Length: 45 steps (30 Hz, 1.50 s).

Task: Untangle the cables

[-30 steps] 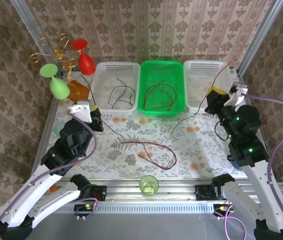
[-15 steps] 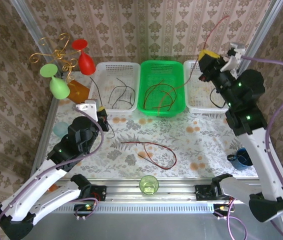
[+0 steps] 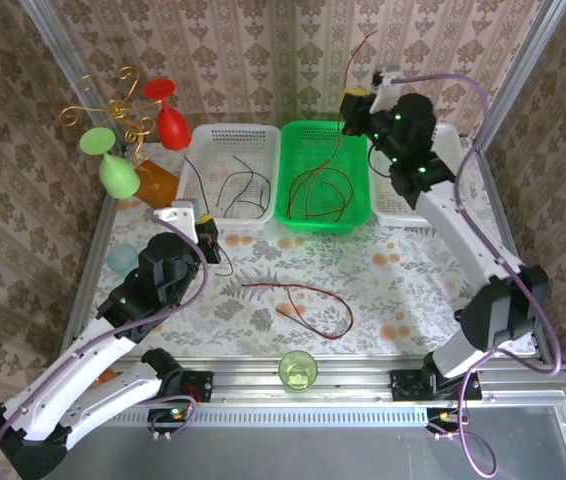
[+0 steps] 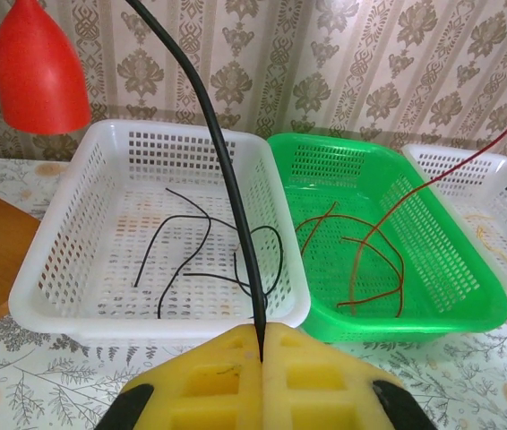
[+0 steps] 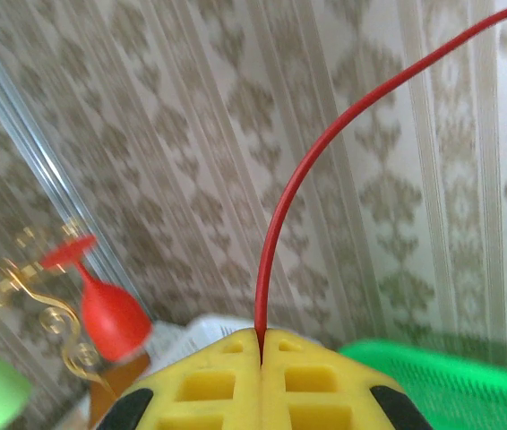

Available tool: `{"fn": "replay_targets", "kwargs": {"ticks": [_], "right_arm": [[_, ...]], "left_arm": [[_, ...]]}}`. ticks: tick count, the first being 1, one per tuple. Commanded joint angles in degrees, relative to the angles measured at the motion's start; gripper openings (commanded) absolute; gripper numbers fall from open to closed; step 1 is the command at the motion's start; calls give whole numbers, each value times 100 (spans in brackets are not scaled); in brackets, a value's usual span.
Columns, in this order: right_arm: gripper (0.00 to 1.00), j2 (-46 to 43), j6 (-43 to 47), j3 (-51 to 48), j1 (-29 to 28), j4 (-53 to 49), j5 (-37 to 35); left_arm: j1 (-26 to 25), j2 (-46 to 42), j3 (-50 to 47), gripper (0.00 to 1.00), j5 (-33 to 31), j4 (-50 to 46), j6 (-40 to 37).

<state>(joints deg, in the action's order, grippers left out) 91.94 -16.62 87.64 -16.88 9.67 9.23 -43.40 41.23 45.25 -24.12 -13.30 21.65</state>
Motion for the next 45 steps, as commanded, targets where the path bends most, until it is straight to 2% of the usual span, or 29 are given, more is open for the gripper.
{"fn": "replay_targets", "kwargs": {"ticks": [1, 6, 12, 21, 23, 25, 27, 33, 36, 45], "right_arm": [[0, 411, 368, -249, -92, -245, -141], [0, 1609, 818, 118, -192, -1795, -180], [0, 3026, 1150, 1244, -354, -3600, 9], [0, 4238, 1158, 2356, -491, -4848, -123], [0, 4200, 1104, 2404, -493, -4872, -78], [7, 4037, 1052, 2355, -491, -4794, -130], [21, 3852, 1063, 2386, -491, -4835, -213], [51, 3048, 1172, 2342, -482, -4893, -171], [58, 2579, 1137, 2175, -474, -4780, -168], [67, 1178, 943, 1230, -443, -4458, 42]], "left_arm": [[19, -78, -78, 0, 87, 142, 183], [12, -91, -84, 0, 89, 165, 199], [7, -80, -36, 0, 109, 103, 215], [-8, -71, 17, 0, 122, 30, 252], [-8, -63, 29, 0, 131, 2, 249], [-9, -50, 66, 0, 133, -23, 233], [-11, 4, 149, 0, 136, -94, 191], [6, 280, 728, 0, 148, -244, -229], [47, 494, 1064, 0, 222, -270, -441], [422, 1493, 2297, 0, 893, -314, -961]]}}
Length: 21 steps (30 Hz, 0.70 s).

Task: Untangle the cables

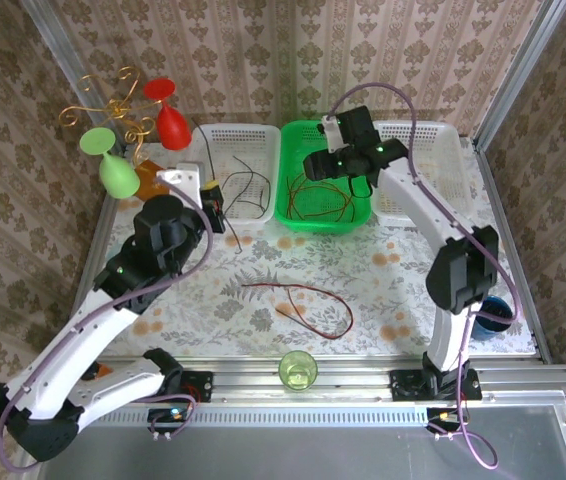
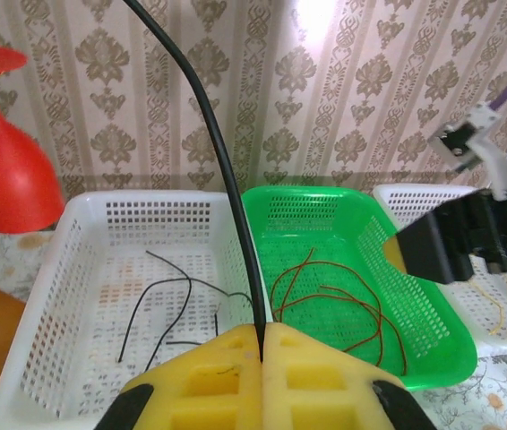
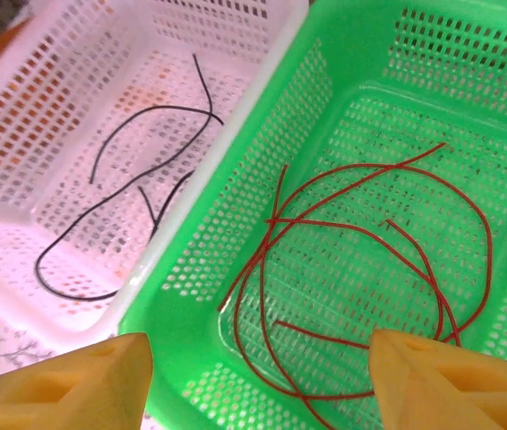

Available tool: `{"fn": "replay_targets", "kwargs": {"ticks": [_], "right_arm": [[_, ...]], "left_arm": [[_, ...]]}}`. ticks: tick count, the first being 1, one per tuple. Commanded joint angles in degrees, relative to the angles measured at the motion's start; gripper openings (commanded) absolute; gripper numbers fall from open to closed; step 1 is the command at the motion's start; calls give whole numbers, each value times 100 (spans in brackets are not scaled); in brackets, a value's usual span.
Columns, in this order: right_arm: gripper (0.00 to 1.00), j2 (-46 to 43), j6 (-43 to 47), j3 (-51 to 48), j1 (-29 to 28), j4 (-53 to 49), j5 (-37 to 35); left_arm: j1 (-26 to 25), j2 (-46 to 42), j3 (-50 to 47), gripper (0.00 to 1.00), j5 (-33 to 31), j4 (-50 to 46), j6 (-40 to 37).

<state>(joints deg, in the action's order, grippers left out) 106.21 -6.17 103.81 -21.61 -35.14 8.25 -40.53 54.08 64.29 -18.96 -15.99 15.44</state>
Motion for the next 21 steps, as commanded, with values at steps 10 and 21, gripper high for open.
{"fn": "replay_targets", "kwargs": {"ticks": [10, 21], "right_arm": [[70, -2103, -446, -2517, 86, 777, 63], [72, -3331, -512, -3516, 317, 763, 108]], "left_arm": [[942, 1895, 2428, 0, 1421, -492, -969], [1859, 3785, 4020, 0, 1833, -644, -1617]]}}
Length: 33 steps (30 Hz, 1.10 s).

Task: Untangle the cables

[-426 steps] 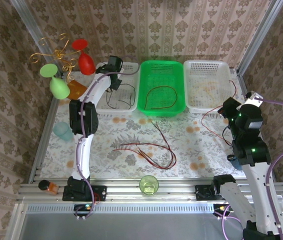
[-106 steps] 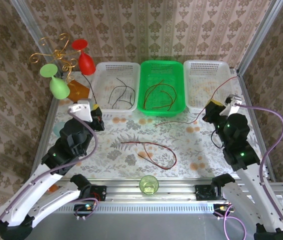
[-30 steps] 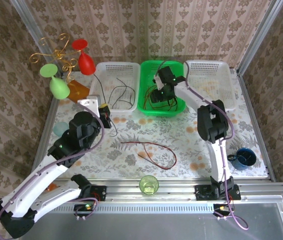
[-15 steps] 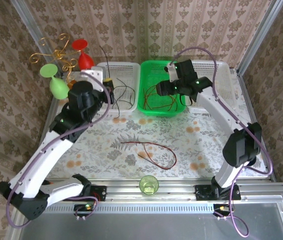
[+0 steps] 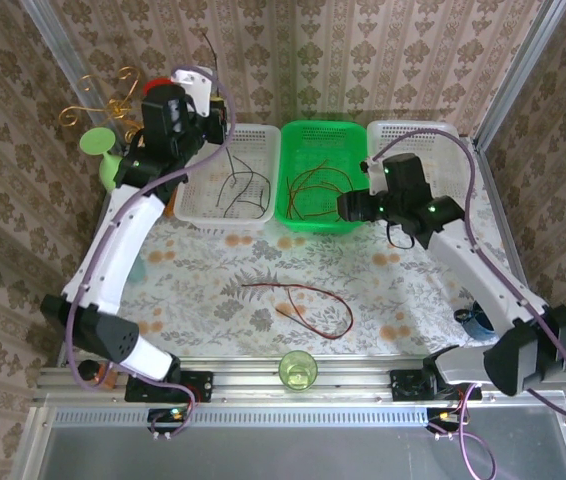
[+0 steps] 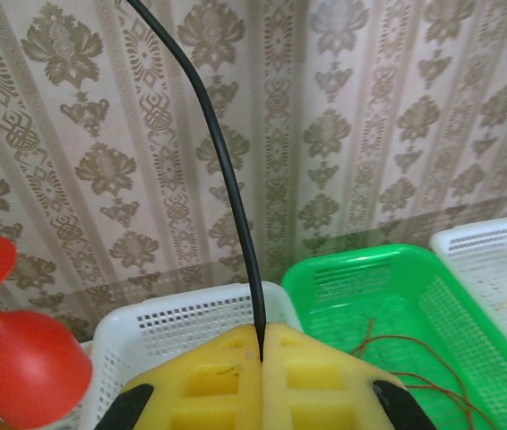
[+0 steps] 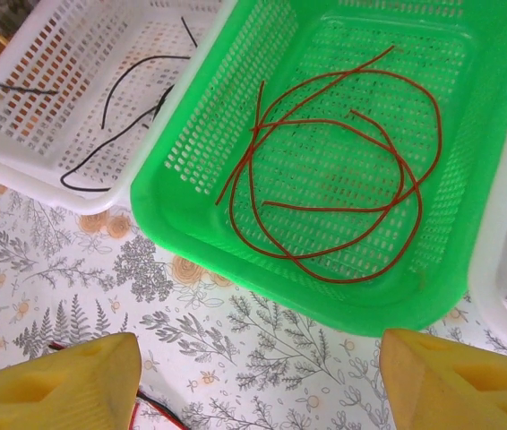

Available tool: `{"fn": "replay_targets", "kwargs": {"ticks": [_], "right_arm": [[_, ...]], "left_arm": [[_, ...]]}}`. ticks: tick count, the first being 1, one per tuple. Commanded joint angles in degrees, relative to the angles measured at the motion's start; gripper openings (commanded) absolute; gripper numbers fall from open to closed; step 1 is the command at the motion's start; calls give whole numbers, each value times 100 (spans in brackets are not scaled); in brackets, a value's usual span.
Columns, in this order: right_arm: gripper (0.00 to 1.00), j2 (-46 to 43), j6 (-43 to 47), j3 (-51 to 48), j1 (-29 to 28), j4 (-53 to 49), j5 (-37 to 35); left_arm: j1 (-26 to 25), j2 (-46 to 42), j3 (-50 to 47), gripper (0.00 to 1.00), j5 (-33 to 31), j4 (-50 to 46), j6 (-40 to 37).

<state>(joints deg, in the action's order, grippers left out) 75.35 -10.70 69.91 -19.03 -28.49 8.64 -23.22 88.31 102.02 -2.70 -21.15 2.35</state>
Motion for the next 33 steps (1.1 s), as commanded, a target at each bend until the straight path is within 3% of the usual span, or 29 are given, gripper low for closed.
{"fn": "replay_targets", "kwargs": {"ticks": [1, 6, 12, 17, 26, 33], "right_arm": [[73, -309, -86, -156, 90, 83, 67], [73, -685, -104, -349, 149, 33, 130], [75, -990, -51, -482, 179, -127, 368], [75, -1220, -46, -623, 180, -196, 366], [75, -1480, -237, -882, 180, -199, 462], [75, -1504, -277, -918, 180, -401, 542]], "left_arm": [[167, 518, 297, 0, 237, -163, -270], [277, 1445, 266, 0, 304, -517, -108], [224, 2728, 549, 0, -79, -1425, 94], [305, 3526, 933, 0, 122, -1854, 308], [556, 4375, 1528, 0, 742, -2283, 543], [564, 4652, 1787, 0, 674, -2354, 561]]}}
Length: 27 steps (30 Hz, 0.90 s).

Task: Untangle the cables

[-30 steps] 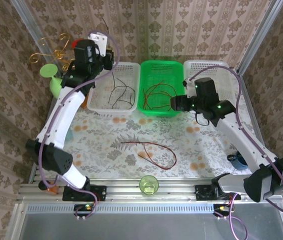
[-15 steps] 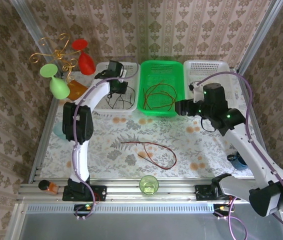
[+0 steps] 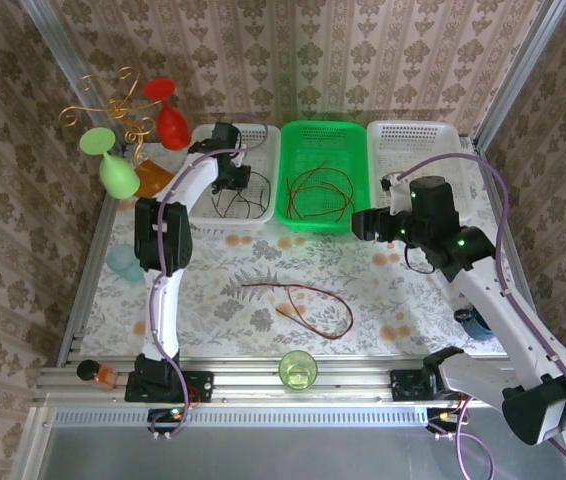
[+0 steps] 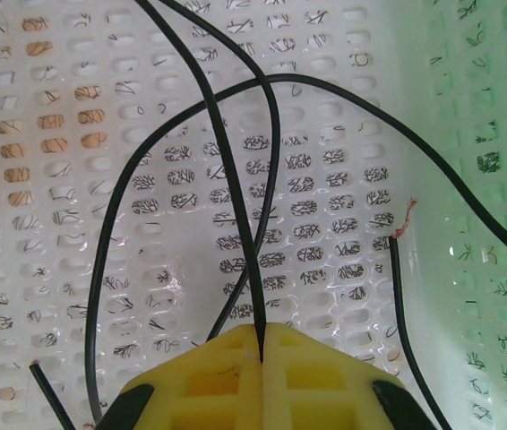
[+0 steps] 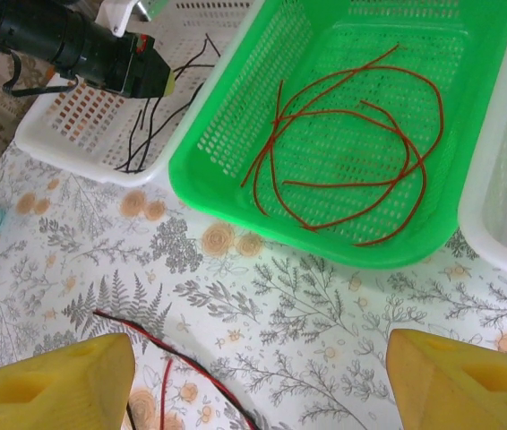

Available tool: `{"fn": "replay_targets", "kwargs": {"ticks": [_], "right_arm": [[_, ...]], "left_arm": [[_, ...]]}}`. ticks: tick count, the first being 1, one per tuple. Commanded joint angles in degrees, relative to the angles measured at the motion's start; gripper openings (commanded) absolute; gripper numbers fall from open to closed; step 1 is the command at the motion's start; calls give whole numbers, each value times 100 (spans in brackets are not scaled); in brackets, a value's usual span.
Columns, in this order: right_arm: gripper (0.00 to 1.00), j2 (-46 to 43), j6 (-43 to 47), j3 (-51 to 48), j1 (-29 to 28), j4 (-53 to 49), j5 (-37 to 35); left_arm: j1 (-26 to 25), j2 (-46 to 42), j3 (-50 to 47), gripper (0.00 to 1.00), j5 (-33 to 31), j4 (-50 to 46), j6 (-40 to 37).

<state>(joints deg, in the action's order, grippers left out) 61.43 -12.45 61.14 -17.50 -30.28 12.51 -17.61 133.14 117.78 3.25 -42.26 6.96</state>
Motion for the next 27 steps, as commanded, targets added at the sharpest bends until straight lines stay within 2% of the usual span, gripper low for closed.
{"fn": "replay_targets", "kwargs": {"ticks": [1, 4, 5, 7, 9, 11, 14, 21, 27], "right_arm": [[75, -129, -99, -41, 28, -230, 146], [76, -177, -75, -64, 32, -249, 103], [76, -182, -74, -74, 29, -258, 102], [76, -188, -74, -87, 29, -280, 119], [76, -188, -106, -111, 29, -277, 128], [76, -198, -155, -150, 27, -252, 128], [76, -185, -226, -238, 32, -169, 179], [75, -70, -203, -452, 17, -4, 476], [74, 151, 237, -610, -221, 109, 494]], "left_arm": [[3, 204, 255, 0, 141, -233, 72], [-15, 335, 428, 0, 309, -184, 40], [-20, 392, 523, 3, 354, -184, 49], [-33, 502, 727, 13, 466, -228, 76], [-56, 576, 960, 34, 691, -279, 76], [-83, 570, 1184, 47, 770, -365, 50], [-156, 312, 1236, 58, 652, -257, 7], [-306, -556, 1063, 64, 363, -78, -39], [-476, -1924, -353, 63, 462, 460, -41]]}}
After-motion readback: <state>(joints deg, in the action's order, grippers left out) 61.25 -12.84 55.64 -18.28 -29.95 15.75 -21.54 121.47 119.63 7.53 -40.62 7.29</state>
